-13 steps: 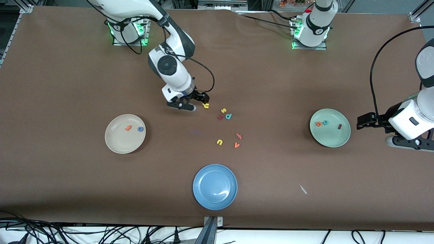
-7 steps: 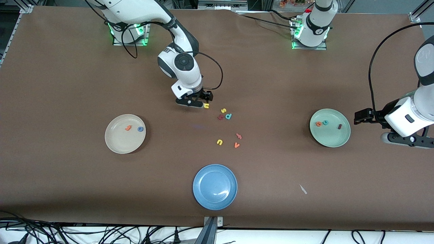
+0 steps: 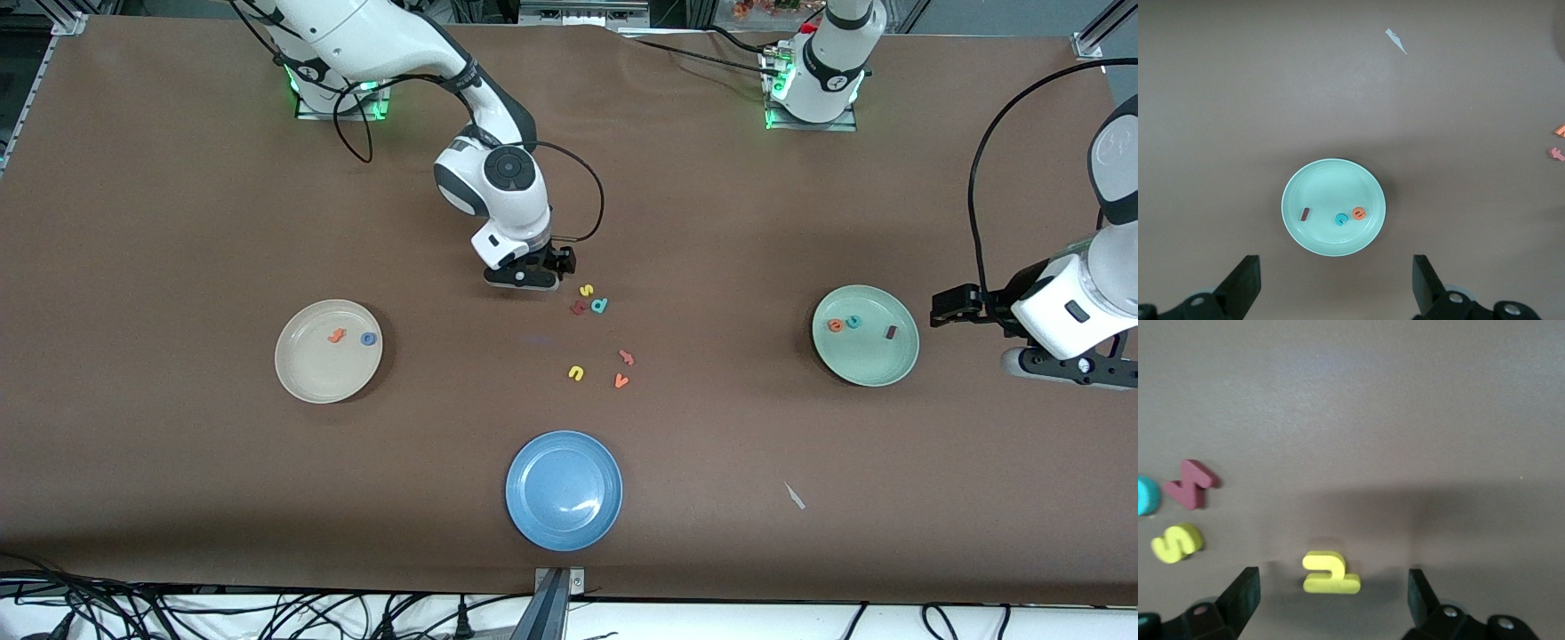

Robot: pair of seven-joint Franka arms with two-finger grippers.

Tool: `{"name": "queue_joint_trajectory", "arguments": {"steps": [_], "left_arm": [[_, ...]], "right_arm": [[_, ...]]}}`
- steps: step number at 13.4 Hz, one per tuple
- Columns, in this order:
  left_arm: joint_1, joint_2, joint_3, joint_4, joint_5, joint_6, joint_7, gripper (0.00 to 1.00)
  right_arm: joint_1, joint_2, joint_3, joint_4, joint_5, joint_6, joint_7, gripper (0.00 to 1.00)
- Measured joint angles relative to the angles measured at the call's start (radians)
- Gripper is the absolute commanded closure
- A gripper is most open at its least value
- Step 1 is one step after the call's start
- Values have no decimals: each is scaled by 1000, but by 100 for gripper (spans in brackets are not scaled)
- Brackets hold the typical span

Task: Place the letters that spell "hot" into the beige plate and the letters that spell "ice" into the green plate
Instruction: 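Move the right gripper back over the letters toward the yellow letter, then grasp the yellow letter with the right gripper and lift it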

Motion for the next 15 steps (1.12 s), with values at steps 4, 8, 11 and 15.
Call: {"name": "queue_joint_trajectory", "arguments": {"steps": [4, 8, 11, 15], "left_arm": [[0, 0, 1, 0, 1, -1, 0, 0], [0, 0, 2, 0, 1, -2, 0, 0], [0, 0, 2, 0, 2, -7, 0, 0], [0, 2, 2, 0, 2, -11, 0, 0]], "right_arm": [[3, 17, -1, 6, -15, -1, 5, 18], [6, 15, -1, 15, -16, -1, 6, 45], [9, 15, -1, 23, -17, -1, 7, 61], [10, 9, -2, 28, -19, -8, 9, 76]]}}
